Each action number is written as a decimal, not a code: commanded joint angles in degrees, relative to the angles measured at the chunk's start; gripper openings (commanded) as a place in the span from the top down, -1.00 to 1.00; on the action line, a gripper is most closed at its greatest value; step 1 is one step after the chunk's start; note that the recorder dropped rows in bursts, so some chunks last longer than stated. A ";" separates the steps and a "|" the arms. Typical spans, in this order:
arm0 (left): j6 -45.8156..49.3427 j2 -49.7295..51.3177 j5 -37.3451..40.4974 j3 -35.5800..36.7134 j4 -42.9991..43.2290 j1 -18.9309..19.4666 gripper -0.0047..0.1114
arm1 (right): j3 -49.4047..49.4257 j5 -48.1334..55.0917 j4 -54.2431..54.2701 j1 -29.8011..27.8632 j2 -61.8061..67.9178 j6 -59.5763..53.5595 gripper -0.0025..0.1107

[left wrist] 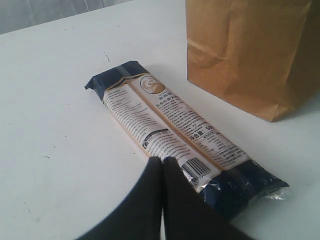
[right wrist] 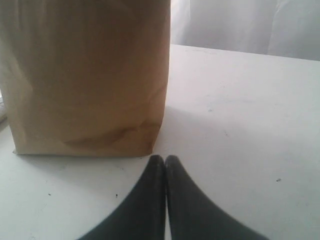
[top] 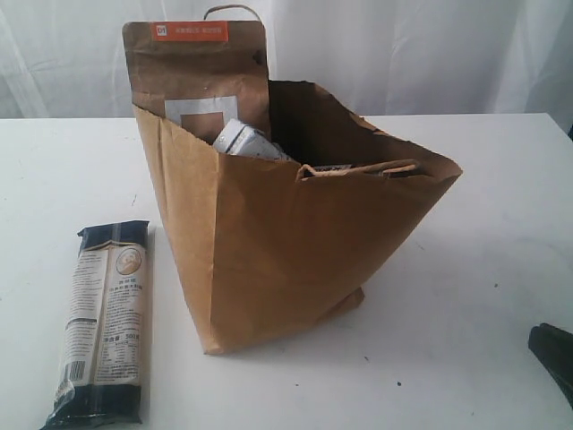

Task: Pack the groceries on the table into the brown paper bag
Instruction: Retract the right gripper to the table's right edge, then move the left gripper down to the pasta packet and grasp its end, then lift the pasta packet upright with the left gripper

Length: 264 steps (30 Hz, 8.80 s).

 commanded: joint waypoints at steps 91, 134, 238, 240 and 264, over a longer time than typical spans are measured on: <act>-19.21 86.56 17.96 -45.77 -8.68 -5.12 -0.89 | 0.38 1.09 -0.14 -0.30 -0.75 0.34 0.96; -16.28 93.53 13.53 -35.87 -10.20 -3.95 0.90 | 0.38 1.09 -0.14 -0.30 -0.75 0.34 0.96; -10.60 48.73 23.08 -50.28 6.63 -3.31 0.92 | 0.38 1.22 -0.14 -0.30 -0.75 0.34 0.96; -10.57 46.15 24.22 -52.93 7.20 -3.31 0.92 | 0.38 1.22 -0.14 -0.30 -0.75 0.34 0.96; 29.26 41.15 -0.59 -72.20 -44.93 -3.31 0.92 | 0.38 1.22 -0.14 -0.30 -0.75 0.34 0.96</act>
